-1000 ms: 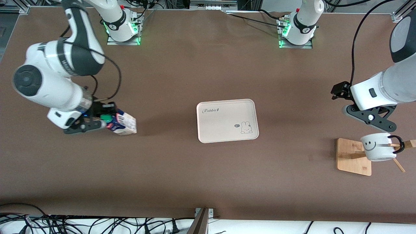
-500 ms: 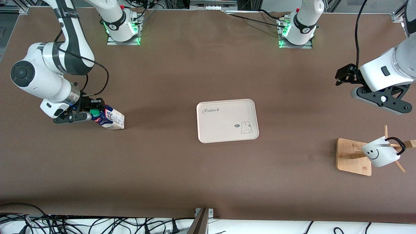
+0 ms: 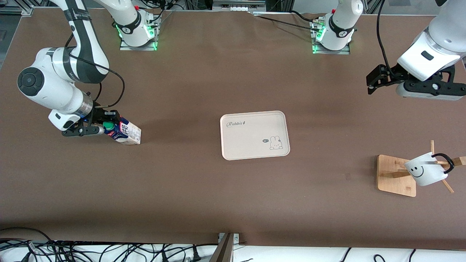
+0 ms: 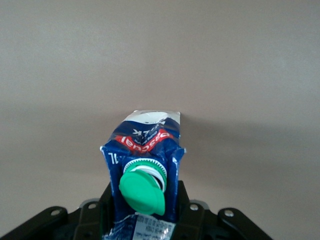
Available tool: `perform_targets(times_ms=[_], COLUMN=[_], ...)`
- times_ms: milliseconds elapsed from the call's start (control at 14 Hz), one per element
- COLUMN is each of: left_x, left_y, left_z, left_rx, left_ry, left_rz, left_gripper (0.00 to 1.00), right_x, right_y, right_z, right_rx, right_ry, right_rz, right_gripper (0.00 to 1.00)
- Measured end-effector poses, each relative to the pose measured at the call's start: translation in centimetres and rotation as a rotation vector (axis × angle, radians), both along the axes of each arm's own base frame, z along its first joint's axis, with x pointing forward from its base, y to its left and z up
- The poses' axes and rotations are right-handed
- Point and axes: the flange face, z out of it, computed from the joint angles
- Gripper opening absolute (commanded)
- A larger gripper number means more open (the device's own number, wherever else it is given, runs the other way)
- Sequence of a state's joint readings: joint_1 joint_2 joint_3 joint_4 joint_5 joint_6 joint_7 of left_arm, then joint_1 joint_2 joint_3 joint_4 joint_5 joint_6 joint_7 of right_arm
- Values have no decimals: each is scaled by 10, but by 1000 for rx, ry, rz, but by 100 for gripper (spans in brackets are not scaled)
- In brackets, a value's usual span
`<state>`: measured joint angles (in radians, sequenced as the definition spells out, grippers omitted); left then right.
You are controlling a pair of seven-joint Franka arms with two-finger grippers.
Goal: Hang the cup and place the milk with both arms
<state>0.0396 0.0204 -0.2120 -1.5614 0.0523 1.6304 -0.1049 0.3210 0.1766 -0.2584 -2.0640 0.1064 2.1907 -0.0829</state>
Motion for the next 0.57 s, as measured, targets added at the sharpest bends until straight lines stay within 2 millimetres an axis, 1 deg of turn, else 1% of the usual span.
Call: perform_targets(times_ms=[71,143,357,429,500,571], left_x=[4,8,17,17,17,18], left_y=[7,14,24,24,25,30], left_z=[-8,-20,-62,-72,-78,-79], left_rx=[-2,-4,12,21,23,23], left_ry=[-22,-33,-61,-65,-67,-73], left_rz=[16,28,35,33,40,53], left_gripper=[100,100,100,100,100,100], right_x=[0,-1,0,1,4,8], right_y=[0,0,0,1,2,3], right_z=[-1,-2,-2,0,4,10], right_rx=[0,-1,-1,-1,0,0], right_ry=[2,3,0,-5,-16,-31], right_rz=[0,0,-1,1,4,6], right_gripper=[86,100,100,100,100,100])
